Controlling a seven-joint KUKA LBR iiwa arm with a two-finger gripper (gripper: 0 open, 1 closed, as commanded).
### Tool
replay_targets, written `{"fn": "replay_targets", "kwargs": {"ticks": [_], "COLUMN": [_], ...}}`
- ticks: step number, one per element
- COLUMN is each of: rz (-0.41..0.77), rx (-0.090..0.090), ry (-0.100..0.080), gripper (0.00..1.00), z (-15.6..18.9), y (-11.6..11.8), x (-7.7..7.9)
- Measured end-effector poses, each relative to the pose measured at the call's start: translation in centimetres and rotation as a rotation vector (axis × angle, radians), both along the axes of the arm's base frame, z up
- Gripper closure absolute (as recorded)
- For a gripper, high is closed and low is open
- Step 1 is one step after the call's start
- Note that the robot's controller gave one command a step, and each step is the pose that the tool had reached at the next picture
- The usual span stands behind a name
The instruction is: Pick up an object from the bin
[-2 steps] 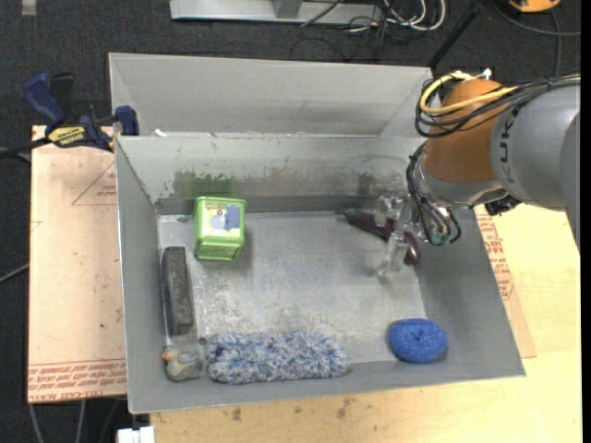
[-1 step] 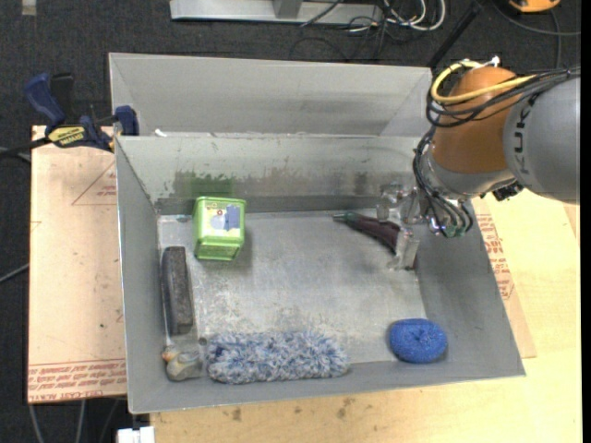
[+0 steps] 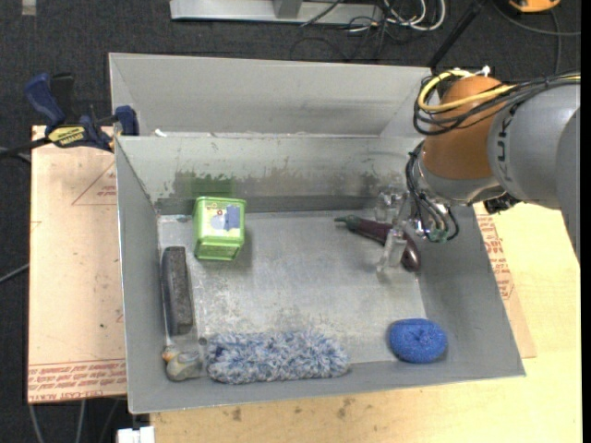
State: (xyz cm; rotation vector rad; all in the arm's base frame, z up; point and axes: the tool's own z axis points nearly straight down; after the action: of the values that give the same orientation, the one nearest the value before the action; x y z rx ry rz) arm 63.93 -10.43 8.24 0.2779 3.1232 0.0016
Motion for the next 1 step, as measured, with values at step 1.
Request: {"fn": "replay_targets", "kwargs": {"ticks": [1], "rz": [-0.001], "rx": [0.0], "ry": [0.004], "gripper": [1.0], "z": [-1.18], "y": [1.07], "x": [-1.43]}}
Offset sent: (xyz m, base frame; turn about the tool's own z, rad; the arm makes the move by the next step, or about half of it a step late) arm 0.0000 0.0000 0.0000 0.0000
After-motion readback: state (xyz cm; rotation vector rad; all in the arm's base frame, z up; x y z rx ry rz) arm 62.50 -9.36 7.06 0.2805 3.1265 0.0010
